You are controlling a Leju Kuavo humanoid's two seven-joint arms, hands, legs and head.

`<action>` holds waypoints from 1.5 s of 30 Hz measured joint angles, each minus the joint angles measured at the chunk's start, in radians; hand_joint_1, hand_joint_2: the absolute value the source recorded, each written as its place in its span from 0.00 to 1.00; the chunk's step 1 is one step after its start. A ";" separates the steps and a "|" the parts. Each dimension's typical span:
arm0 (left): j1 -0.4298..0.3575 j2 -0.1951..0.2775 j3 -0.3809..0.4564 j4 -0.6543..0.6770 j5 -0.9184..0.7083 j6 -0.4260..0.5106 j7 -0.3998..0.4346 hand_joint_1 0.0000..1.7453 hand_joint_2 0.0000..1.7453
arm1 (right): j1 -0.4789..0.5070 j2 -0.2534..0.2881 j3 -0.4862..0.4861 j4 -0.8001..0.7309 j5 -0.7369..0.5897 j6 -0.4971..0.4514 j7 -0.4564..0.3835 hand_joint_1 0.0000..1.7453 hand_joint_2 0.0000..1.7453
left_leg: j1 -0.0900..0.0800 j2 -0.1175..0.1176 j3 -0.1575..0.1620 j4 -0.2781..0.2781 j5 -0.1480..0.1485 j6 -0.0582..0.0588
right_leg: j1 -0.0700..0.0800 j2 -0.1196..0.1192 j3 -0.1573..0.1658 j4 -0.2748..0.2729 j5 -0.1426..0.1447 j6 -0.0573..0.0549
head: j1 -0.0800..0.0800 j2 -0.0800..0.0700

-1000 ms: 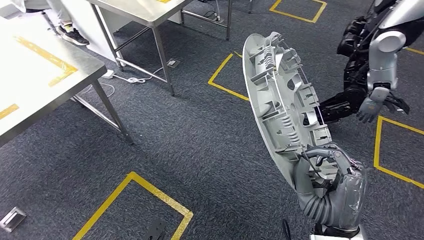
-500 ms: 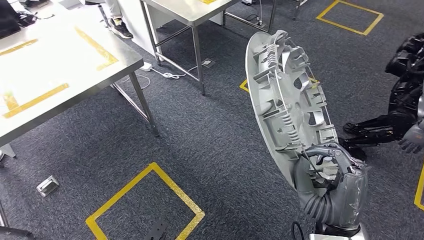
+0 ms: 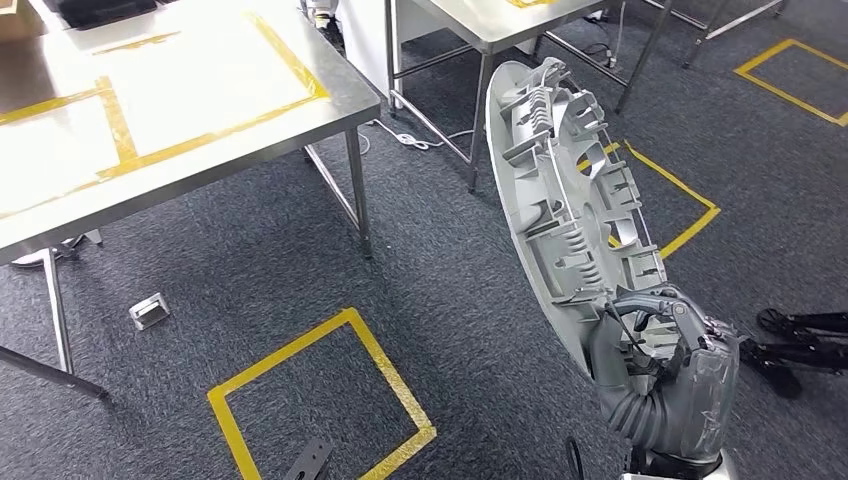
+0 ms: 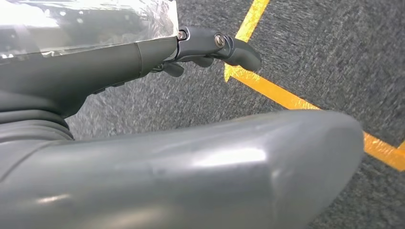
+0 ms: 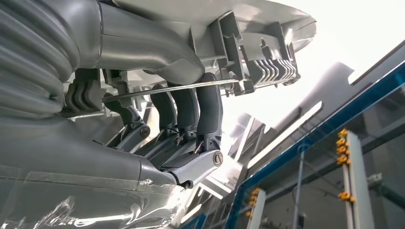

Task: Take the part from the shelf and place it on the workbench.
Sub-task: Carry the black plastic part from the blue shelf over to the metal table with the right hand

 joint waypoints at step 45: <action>0.001 0.001 0.000 -0.006 -0.014 -0.007 0.013 0.00 1.00 | -0.010 0.000 0.000 0.000 0.001 0.005 0.004 1.00 1.00 | 0.004 -0.025 -0.080 0.156 -0.076 -0.049 | -0.004 0.011 0.087 -0.247 0.160 -0.042 | -0.004 0.000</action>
